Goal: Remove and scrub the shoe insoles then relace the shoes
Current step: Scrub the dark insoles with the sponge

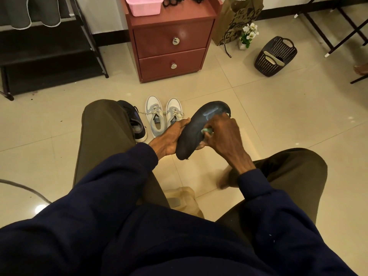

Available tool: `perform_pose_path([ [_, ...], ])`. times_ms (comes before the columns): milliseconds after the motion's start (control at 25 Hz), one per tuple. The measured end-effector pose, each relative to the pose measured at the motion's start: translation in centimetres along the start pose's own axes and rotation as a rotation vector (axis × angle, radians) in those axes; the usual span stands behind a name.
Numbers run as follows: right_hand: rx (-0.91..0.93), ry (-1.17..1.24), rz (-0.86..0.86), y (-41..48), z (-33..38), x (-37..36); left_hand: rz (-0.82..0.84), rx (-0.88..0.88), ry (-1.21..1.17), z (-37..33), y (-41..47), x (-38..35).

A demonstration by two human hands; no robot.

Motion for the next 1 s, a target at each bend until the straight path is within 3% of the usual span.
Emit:
perform_pose_path([
  [80,-0.004,0.087,0.019,-0.3,-0.2,-0.3,-0.007,0.002,0.009,0.0,-0.2,-0.1],
  [200,0.109,0.342,0.187,-1.4,2.6,-1.7,-0.021,-0.030,0.047,-0.2,0.3,0.3],
  [280,0.088,0.292,0.102,-1.1,2.3,-1.5,0.009,-0.014,0.023,-0.1,0.3,0.0],
  [440,-0.139,0.273,-0.184,-0.1,-1.4,-0.3,0.070,0.026,-0.051,0.2,-0.3,-0.7],
  [640,0.199,0.435,0.082,-1.3,5.2,-1.5,-0.029,0.009,0.051,0.0,-0.2,0.1],
  [720,0.199,0.418,0.116,-0.9,4.9,-1.4,-0.025,0.002,0.047,0.0,-0.3,0.2],
  [880,0.040,0.242,-0.065,-0.3,1.6,-0.3,0.044,-0.014,0.019,-0.4,-0.6,-0.7],
  [1000,0.167,0.372,0.159,-1.3,4.3,-1.4,-0.010,-0.037,0.059,-0.4,-0.1,0.0],
])
Point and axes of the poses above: each hand's wrist, its own y-axis towards the middle knuckle, its own x-axis out of the back of the hand, z = x × y, the point moved 6 cm from there along y, towards the middle knuckle, and after that the axes turned 3 degrees about y, right-handed, at the moved point
